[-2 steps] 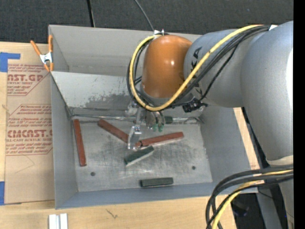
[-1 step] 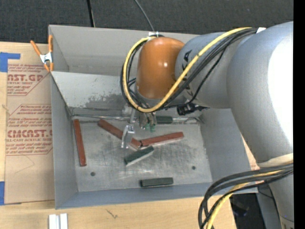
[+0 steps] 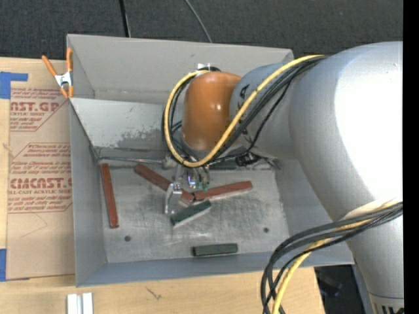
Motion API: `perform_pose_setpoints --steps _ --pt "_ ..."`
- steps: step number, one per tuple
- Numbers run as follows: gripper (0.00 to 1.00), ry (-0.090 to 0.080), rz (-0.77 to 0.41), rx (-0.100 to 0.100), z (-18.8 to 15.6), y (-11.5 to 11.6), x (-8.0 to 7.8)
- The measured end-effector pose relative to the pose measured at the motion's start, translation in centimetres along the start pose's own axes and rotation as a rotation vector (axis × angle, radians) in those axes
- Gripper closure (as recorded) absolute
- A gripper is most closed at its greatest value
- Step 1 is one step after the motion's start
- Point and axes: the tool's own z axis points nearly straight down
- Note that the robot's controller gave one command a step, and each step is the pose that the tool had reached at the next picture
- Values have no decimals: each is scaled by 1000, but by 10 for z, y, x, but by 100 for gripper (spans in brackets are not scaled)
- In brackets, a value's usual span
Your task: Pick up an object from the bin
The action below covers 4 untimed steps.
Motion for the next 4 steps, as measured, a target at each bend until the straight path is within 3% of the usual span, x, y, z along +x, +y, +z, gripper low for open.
perform_pose_setpoints --steps 1,2,3,4 --pt "100 -19 289 -6 -4 10 -1" --pt "100 -19 290 -6 -4 10 -1" --pt "100 -1 289 -1 -65 12 -3" --pt "100 6 289 3 -42 11 -1"
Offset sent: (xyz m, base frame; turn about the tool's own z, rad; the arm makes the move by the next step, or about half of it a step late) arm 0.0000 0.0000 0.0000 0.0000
